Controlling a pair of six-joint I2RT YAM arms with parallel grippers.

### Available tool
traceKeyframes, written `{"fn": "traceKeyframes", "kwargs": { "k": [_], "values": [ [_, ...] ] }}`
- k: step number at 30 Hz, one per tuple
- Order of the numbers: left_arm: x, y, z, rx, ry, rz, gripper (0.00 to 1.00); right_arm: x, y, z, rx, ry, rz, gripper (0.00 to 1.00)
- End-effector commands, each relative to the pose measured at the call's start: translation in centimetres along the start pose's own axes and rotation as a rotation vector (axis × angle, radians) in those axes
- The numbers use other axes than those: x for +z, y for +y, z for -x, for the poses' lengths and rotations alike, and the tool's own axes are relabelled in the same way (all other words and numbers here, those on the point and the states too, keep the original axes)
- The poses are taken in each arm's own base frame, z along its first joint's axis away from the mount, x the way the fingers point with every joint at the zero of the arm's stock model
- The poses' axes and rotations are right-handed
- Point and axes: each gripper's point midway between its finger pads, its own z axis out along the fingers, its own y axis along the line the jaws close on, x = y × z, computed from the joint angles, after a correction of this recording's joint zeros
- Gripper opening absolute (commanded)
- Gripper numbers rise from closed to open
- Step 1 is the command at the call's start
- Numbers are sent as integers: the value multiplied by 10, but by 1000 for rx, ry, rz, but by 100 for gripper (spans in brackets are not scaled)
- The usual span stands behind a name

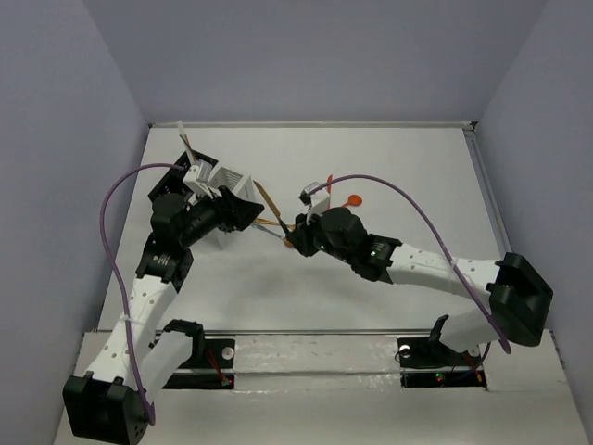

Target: Sort the eating utensils into containers

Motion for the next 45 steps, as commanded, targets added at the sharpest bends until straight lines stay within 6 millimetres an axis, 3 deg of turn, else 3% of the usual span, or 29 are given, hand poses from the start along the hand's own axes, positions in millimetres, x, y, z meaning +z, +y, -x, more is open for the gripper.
{"fn": "traceKeyframes", "kwargs": {
  "k": [1, 6, 10, 16, 17, 22, 25, 26, 32, 34, 35, 38, 43, 45],
  "values": [
    [8, 3, -6, -16, 30, -15, 69, 7, 38, 51, -38, -151, 64, 7],
    [14, 10, -14, -37, 66, -3, 60, 16, 60, 54, -75, -159, 84, 7],
    [13, 14, -11, -29, 54, 25, 52, 19, 63, 56, -89, -164, 77, 7],
    [15, 17, -13, -40, 62, 30, 28, 18, 71, 52, -97, -157, 95, 7],
    [15, 17, -13, -37, 62, 30, 19, 18, 71, 51, -97, -155, 95, 7],
    [14, 18, -9, -24, 50, 42, 6, 19, 71, 48, -99, -155, 98, 7],
    [12, 19, -3, -8, 22, 65, 6, 17, 75, 44, -92, -148, 109, 10],
    [11, 19, -2, -5, 15, 67, 6, 16, 74, 44, -91, -150, 109, 16],
    [13, 24, 0, -21, 1, 82, 6, 5, 76, 49, -81, -177, 136, 17],
    [13, 23, 1, -24, -7, 80, 6, 4, 77, 47, -82, -162, 145, 26],
    [12, 22, 4, -20, -20, 75, 6, 2, 78, 48, -80, -162, 150, 37],
    [10, 25, 11, -8, -53, 111, 6, -7, 76, 47, -73, -162, 158, 49],
    [9, 35, 23, -6, -92, 171, 6, -31, 72, 54, -66, -186, 167, 57],
    [5, 47, 39, 0, -136, 228, 6, -44, 65, 56, -60, -203, 156, 57]
  ]
}}
